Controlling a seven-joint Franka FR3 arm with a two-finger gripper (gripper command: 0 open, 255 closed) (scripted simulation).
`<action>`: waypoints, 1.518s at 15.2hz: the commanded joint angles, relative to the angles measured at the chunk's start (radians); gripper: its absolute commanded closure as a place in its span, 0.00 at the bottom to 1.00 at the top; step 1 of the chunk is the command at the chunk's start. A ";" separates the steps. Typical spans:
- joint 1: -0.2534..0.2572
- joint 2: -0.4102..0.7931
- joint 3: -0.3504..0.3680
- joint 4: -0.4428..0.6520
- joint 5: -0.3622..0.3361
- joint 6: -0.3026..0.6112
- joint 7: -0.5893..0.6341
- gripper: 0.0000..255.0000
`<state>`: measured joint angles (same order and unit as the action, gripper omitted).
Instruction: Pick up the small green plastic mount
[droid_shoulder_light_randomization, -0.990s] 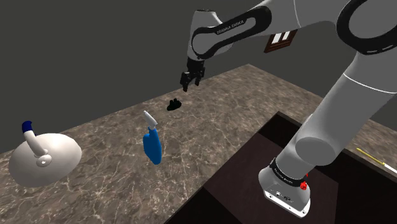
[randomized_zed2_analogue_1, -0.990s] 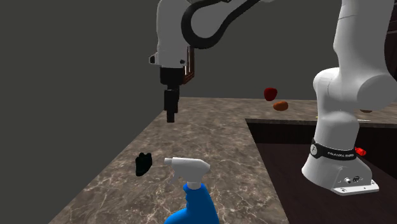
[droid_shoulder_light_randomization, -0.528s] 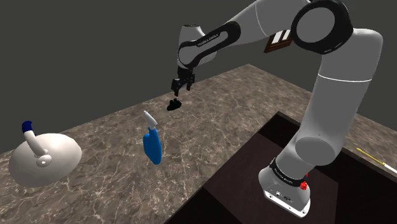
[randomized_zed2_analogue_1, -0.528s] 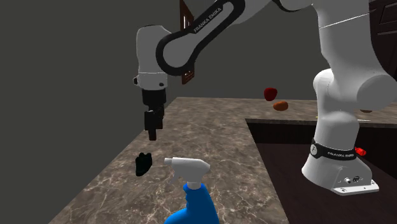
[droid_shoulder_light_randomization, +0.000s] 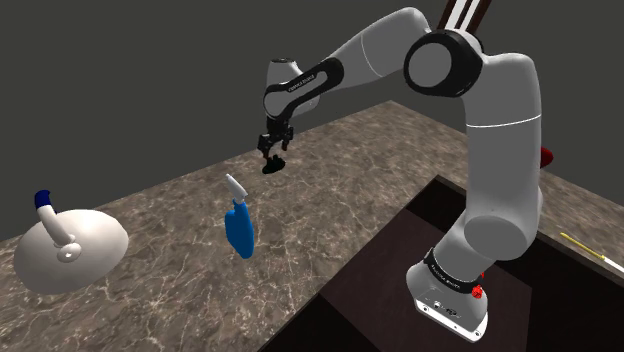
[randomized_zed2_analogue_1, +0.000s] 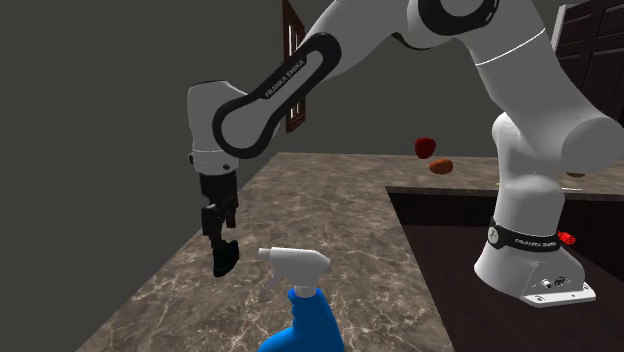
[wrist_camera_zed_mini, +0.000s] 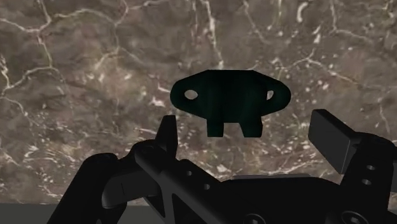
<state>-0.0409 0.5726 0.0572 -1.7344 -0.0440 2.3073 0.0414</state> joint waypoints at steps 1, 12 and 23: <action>-0.001 0.022 -0.001 0.006 -0.001 0.016 -0.001 0.00; -0.001 0.064 -0.004 0.006 -0.003 0.058 -0.001 1.00; -0.001 0.010 -0.001 0.007 0.000 0.003 -0.001 1.00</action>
<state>-0.0414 0.5882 0.0562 -1.7327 -0.0447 2.3214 0.0412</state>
